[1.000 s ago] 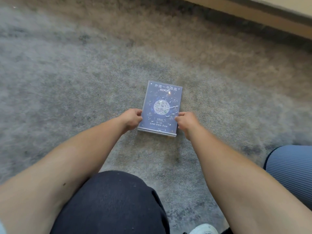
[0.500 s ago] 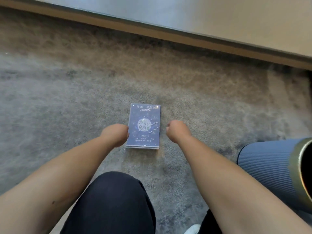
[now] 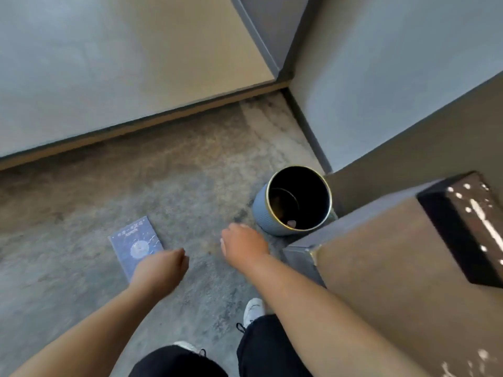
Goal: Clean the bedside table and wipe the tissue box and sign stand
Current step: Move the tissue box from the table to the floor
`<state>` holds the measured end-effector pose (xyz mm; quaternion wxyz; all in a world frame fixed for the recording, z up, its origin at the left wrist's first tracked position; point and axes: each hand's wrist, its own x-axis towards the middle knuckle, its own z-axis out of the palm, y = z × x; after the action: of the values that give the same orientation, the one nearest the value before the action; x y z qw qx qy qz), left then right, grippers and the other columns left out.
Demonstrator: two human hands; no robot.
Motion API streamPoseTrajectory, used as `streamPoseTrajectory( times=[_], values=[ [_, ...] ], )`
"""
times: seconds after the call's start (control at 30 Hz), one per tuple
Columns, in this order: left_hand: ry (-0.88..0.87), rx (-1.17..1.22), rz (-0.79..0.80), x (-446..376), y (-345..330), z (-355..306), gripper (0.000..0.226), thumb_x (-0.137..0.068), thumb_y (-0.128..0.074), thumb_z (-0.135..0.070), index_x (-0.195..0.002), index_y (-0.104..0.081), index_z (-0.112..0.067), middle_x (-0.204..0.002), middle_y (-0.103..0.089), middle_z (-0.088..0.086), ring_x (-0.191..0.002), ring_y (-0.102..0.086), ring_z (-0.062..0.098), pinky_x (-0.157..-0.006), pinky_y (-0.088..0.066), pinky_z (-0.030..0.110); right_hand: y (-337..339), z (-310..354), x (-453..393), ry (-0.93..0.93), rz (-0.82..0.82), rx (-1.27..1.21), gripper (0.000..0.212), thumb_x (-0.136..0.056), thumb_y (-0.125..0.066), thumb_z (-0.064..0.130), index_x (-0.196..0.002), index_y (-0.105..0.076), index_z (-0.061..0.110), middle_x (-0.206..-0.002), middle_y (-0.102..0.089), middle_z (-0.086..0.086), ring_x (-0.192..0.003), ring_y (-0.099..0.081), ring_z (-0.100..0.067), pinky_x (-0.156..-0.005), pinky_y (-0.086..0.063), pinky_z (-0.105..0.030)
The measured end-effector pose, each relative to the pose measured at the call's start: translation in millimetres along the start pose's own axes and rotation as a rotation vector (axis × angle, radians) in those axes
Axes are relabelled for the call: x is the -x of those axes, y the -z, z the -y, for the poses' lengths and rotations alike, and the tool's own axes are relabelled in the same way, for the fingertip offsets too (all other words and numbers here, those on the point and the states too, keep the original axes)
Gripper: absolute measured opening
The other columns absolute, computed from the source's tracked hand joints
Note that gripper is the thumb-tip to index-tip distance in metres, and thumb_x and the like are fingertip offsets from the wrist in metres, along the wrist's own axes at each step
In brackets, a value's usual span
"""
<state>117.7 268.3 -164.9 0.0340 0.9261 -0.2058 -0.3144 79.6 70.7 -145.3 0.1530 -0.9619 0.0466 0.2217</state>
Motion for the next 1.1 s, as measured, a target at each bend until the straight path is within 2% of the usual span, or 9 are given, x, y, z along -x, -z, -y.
streamPoseTrajectory(
  times=[0.23, 0.3, 0.4, 0.53, 0.63, 0.73, 0.8, 0.93, 1.1],
  values=[
    [-0.32, 0.24, 0.021, 28.0, 77.9, -208.3, 0.029, -0.095, -0.044, -0.039, -0.069, -0.042, -0.025, -0.059, -0.051, -0.004, -0.055, -0.049, 0.017, -0.049, -0.034, 0.031, 106.3, -139.6, 155.7, -0.562, -0.502, -0.418, 0.02, -0.091, -0.047, 0.015, -0.077, -0.06, 0.01, -0.086, -0.058, -0.007, -0.082, -0.054, -0.027, -0.071, -0.042, -0.037],
    [-0.406, 0.305, 0.041, 26.2, 85.4, -267.9, 0.015, -0.094, -0.043, -0.038, -0.088, -0.054, -0.03, -0.072, -0.059, -0.007, -0.062, -0.054, 0.012, -0.053, -0.04, 0.029, 116.9, -184.5, 198.1, -0.797, -0.655, -0.587, 0.02, -0.094, -0.046, 0.016, -0.088, -0.065, 0.011, -0.09, -0.055, 0.002, -0.086, -0.056, -0.021, -0.075, -0.045, -0.032],
    [-0.471, 0.357, 0.063, 13.5, 88.1, -350.7, 0.035, -0.095, -0.046, -0.035, -0.128, -0.051, -0.024, -0.108, -0.063, -0.002, -0.089, -0.061, 0.017, -0.073, -0.045, 0.031, 117.4, -240.3, 246.4, -1.107, -0.888, -0.803, 0.015, -0.095, -0.048, 0.016, -0.093, -0.063, 0.016, -0.097, -0.051, 0.005, -0.089, -0.059, -0.02, -0.076, -0.048, -0.032],
    [-0.488, 0.369, 0.031, -12.8, 85.5, -439.0, 0.044, -0.095, -0.045, -0.037, -0.136, -0.046, -0.019, -0.126, -0.056, 0.007, -0.102, -0.059, 0.021, -0.082, -0.044, 0.033, 102.9, -295.8, 282.2, -1.409, -1.097, -1.054, 0.013, -0.094, -0.052, 0.022, -0.102, -0.058, 0.013, -0.112, -0.056, -0.01, -0.075, -0.056, -0.011, -0.061, -0.042, -0.021],
    [-0.424, 0.45, 0.025, -35.0, 87.0, -484.4, 0.052, -0.095, -0.041, -0.046, -0.14, -0.041, -0.019, -0.138, -0.05, 0.007, -0.115, -0.055, 0.022, -0.095, -0.045, 0.038, 92.8, -320.4, 291.5, -1.44, -1.11, -1.23, 0.027, -0.094, -0.051, 0.032, -0.105, -0.056, 0.007, -0.102, -0.062, -0.011, -0.082, -0.058, -0.019, -0.066, -0.041, -0.027],
    [-0.358, 0.521, 0.038, -59.5, 90.5, -515.2, 0.055, -0.094, -0.037, -0.049, -0.135, -0.045, -0.014, -0.137, -0.051, 0.011, -0.121, -0.052, 0.029, -0.098, -0.041, 0.041, 88.5, -333.5, 292.4, -1.337, -1.061, -1.436, 0.033, -0.095, -0.045, 0.043, -0.1, -0.058, 0.013, -0.081, -0.059, 0.002, -0.072, -0.056, -0.011, -0.058, -0.041, -0.023],
    [-0.349, 0.544, 0.081, -71.1, 92.4, -531.0, 0.051, -0.093, -0.033, -0.049, -0.122, -0.053, -0.011, -0.12, -0.06, 0.014, -0.113, -0.055, 0.034, -0.09, -0.045, 0.043, 84.5, -340.2, 290.8, -1.297, -1.036, -1.557, 0.022, -0.095, -0.043, 0.046, -0.092, -0.056, 0.029, -0.085, -0.061, 0.005, -0.079, -0.059, -0.013, -0.065, -0.044, -0.027],
    [-0.285, 0.592, 0.136, -89.1, 90.8, -550.1, 0.039, -0.095, -0.029, -0.049, -0.102, -0.059, -0.023, -0.103, -0.063, 0.004, -0.096, -0.056, 0.024, -0.08, -0.039, 0.034, 79.3, -348.8, 286.0, -1.24, -1.026, -1.607, 0.018, -0.097, -0.045, 0.042, -0.09, -0.06, 0.034, -0.099, -0.066, 0.007, -0.095, -0.062, -0.015, -0.087, -0.049, -0.032],
    [-0.198, 0.564, 0.158, -106.8, 86.0, -547.2, 0.046, -0.093, -0.032, -0.05, -0.093, -0.064, -0.017, -0.089, -0.063, 0.007, -0.082, -0.057, 0.022, -0.068, -0.039, 0.032, 74.8, -352.1, 277.9, -1.233, -1.073, -1.63, 0.024, -0.097, -0.044, 0.037, -0.09, -0.067, 0.033, -0.093, -0.07, 0.013, -0.093, -0.063, -0.008, -0.087, -0.048, -0.029]
  ],
)
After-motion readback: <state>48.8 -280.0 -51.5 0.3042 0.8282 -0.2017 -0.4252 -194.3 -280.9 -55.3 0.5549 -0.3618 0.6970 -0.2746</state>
